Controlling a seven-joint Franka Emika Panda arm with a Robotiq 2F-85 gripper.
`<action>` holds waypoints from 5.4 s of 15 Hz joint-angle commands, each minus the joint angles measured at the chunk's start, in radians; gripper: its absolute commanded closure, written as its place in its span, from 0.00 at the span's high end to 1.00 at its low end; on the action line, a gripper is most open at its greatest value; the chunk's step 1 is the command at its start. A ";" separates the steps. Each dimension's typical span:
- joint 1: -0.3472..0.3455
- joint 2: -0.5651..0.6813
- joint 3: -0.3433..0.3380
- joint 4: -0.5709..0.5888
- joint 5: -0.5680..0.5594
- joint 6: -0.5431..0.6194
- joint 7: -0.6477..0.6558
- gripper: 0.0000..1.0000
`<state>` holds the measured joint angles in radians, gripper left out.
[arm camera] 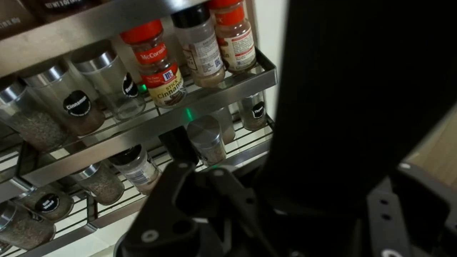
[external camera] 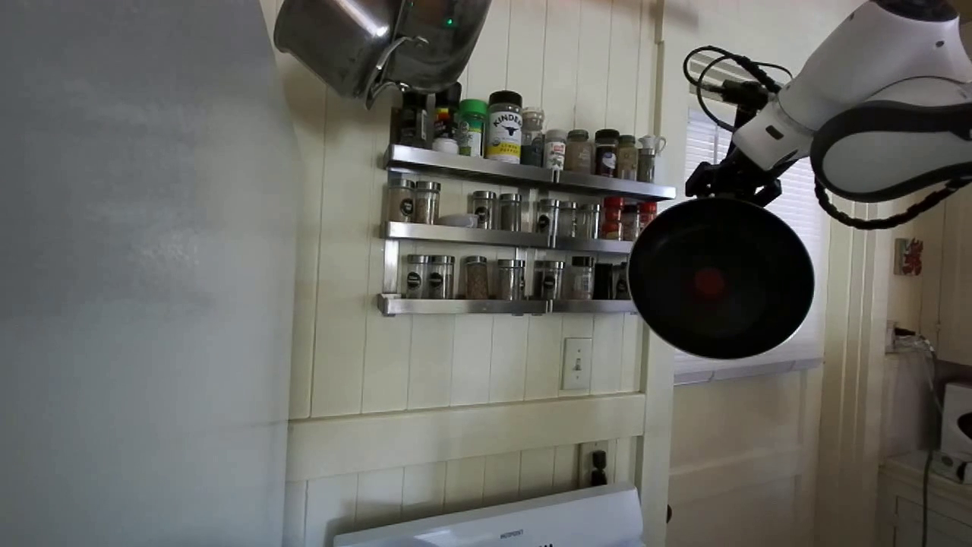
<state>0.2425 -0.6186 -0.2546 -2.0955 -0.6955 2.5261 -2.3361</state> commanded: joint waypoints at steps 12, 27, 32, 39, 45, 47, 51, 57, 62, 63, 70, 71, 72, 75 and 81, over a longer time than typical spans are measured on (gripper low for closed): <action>-0.163 0.217 0.078 0.377 0.142 -0.021 -0.419 0.03; 0.145 0.328 -0.109 0.731 0.043 -0.225 -0.419 0.03; 0.232 0.353 -0.177 0.828 0.026 -0.276 -0.419 0.03; 0.006 0.355 -0.024 0.731 0.112 -0.227 -0.394 0.03; -0.016 0.376 0.000 0.756 -0.008 -0.259 -0.316 0.03; -0.149 0.395 0.098 0.775 0.018 -0.248 -0.319 0.03; -0.231 0.413 0.163 0.820 -0.004 -0.256 -0.284 0.03; -0.236 0.451 0.177 0.886 -0.054 -0.265 -0.251 0.03; -0.264 0.513 0.209 0.981 -0.052 -0.305 -0.255 0.03; -0.266 0.526 0.212 1.002 -0.048 -0.318 -0.259 0.03; -0.267 0.617 0.213 1.167 -0.032 -0.436 -0.271 0.03; -0.266 0.632 0.212 1.195 -0.027 -0.453 -0.277 0.03; -0.266 0.645 0.211 1.219 -0.021 -0.467 -0.280 0.03; -0.256 0.671 0.200 1.266 -0.023 -0.501 -0.276 0.03; -0.264 0.696 0.190 1.301 0.026 -0.594 -0.258 0.03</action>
<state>-0.0132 0.0476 -0.0591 -0.8811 -0.7023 1.9796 -2.5918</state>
